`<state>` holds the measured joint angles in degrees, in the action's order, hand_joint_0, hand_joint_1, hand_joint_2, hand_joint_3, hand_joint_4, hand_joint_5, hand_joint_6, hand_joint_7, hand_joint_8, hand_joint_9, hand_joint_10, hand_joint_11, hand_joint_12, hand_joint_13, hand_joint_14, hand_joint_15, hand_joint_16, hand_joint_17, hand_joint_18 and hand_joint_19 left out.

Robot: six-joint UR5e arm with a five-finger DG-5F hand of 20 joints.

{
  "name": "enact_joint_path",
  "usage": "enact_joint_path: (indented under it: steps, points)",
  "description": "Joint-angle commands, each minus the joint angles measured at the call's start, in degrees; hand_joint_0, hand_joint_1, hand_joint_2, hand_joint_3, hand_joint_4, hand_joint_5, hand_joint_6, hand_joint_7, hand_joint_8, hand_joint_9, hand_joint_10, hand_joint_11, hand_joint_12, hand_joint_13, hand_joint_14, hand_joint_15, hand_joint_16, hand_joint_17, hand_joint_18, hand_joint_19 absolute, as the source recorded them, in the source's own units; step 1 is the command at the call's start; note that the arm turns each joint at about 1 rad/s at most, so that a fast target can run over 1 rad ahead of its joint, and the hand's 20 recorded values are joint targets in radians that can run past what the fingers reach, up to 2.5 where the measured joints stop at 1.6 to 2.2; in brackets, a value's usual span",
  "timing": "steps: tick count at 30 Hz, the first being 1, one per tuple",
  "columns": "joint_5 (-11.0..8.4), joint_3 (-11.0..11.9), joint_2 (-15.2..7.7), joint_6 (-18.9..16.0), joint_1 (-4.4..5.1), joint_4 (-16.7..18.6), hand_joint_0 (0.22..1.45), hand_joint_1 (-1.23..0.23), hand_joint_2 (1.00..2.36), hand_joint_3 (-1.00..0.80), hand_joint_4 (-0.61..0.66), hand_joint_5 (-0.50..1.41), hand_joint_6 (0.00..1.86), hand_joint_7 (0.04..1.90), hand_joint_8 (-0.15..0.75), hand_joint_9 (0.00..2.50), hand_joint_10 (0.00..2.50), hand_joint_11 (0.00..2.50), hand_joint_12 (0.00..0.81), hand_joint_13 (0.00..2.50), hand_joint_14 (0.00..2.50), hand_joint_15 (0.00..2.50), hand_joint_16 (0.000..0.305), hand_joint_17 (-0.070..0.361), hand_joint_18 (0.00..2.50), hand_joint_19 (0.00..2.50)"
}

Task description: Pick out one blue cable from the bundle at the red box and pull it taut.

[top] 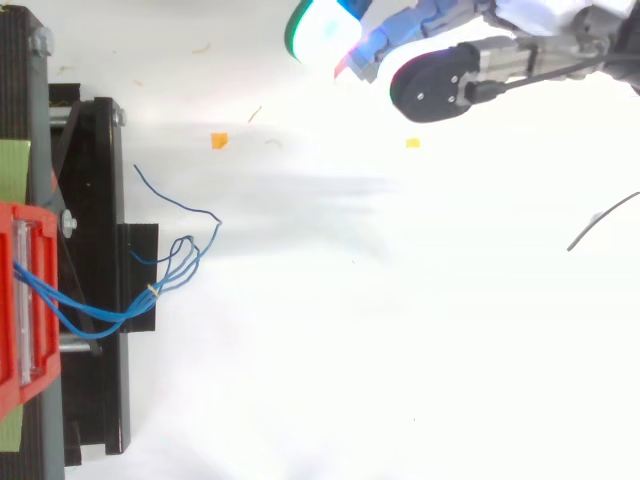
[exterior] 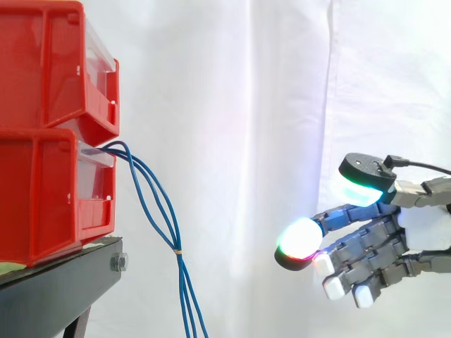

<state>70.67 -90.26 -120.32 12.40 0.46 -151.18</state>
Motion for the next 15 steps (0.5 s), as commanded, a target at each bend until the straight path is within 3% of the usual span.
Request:
enact_joint_path:
  steps: [1,8,15]
  points:
    - [-0.44,0.2,-0.3,3.1,0.33,2.6,0.48,-0.62,1.01,-0.43,0.16,-0.15,0.50,0.83,0.219,0.86,0.01,0.27,0.295,0.79,0.02,0.40,0.046,0.104,0.74,0.66]
    - [-1.23,0.2,-0.3,5.0,1.21,5.5,0.48,-0.62,1.00,-0.43,0.17,-0.15,0.50,0.83,0.220,0.85,0.01,0.27,0.301,0.75,0.02,0.39,0.045,0.102,0.72,0.65]
    - [-1.59,0.2,-0.3,5.6,1.38,6.4,0.48,-0.62,1.00,-0.43,0.16,-0.15,0.50,0.83,0.215,0.83,0.01,0.27,0.306,0.70,0.02,0.38,0.044,0.100,0.67,0.64]
